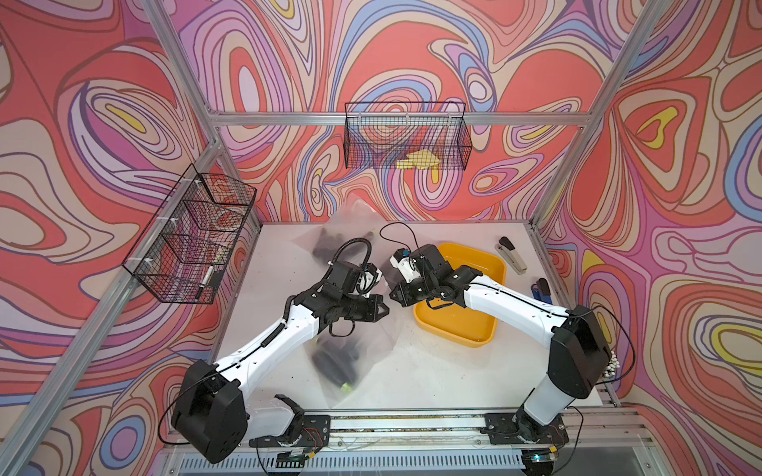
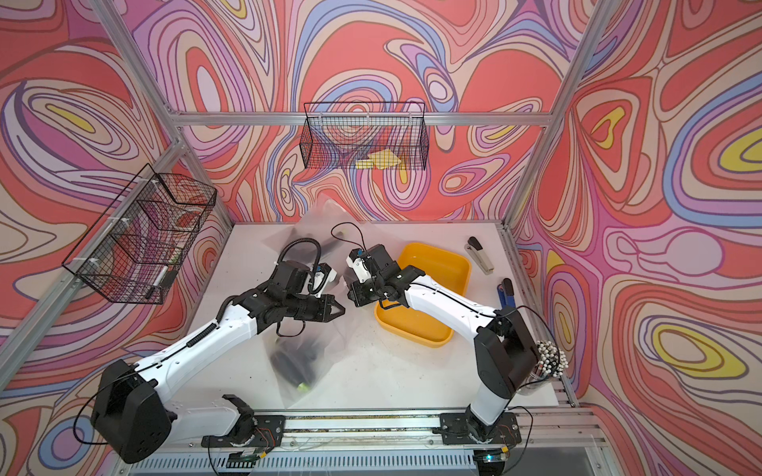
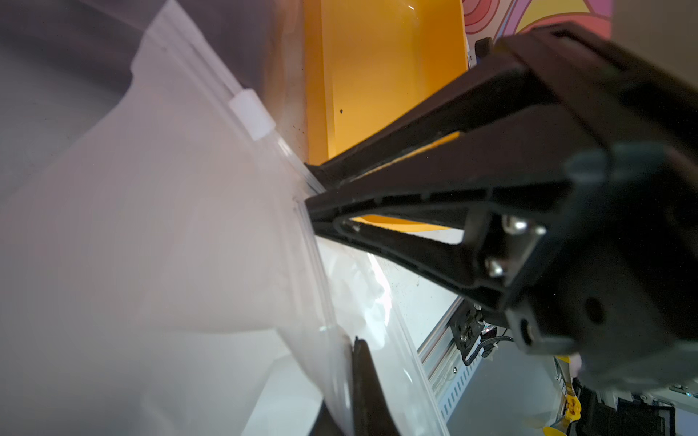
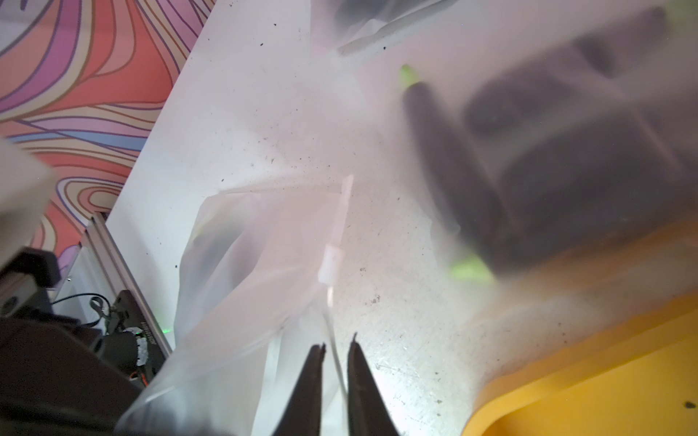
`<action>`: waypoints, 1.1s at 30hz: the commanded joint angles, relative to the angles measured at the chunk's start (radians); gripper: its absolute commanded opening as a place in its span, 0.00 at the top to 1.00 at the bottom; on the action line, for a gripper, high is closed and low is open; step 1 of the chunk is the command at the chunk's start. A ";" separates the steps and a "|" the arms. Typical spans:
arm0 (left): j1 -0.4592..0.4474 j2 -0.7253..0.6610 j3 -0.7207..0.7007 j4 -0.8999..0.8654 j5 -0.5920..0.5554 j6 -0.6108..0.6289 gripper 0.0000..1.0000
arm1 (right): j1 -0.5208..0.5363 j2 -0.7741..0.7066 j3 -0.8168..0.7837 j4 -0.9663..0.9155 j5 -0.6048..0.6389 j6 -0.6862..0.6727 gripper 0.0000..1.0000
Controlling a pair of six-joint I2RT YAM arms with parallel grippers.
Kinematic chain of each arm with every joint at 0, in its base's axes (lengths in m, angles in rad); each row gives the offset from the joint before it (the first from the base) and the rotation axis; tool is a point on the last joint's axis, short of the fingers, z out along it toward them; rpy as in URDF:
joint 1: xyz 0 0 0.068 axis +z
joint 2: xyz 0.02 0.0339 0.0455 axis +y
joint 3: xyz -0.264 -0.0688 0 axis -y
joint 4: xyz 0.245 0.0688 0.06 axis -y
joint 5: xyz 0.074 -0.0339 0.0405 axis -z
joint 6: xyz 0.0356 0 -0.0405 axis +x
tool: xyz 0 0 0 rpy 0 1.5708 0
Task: Place the eggplant in a zip-top bag and seal the zipper
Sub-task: Zip the zipper on the zipper food storage bag.
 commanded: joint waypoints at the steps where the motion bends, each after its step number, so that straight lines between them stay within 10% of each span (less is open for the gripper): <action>1: -0.003 -0.029 0.027 0.024 0.054 0.000 0.75 | -0.002 0.025 0.004 0.034 -0.028 -0.026 0.97; 12: 0.153 -0.133 0.045 0.024 0.162 -0.010 0.62 | -0.008 0.033 -0.001 0.083 -0.017 -0.064 1.00; 19: 0.272 -0.060 0.060 0.030 -0.063 0.130 0.60 | -0.009 -0.013 -0.044 0.139 -0.069 -0.126 1.00; 28: 0.358 0.147 0.077 0.289 0.145 0.385 0.56 | -0.020 -0.002 -0.037 0.181 -0.065 -0.280 1.00; 33: 0.388 0.185 0.022 0.556 0.443 0.468 0.56 | -0.027 0.011 -0.005 0.163 -0.139 -0.365 1.00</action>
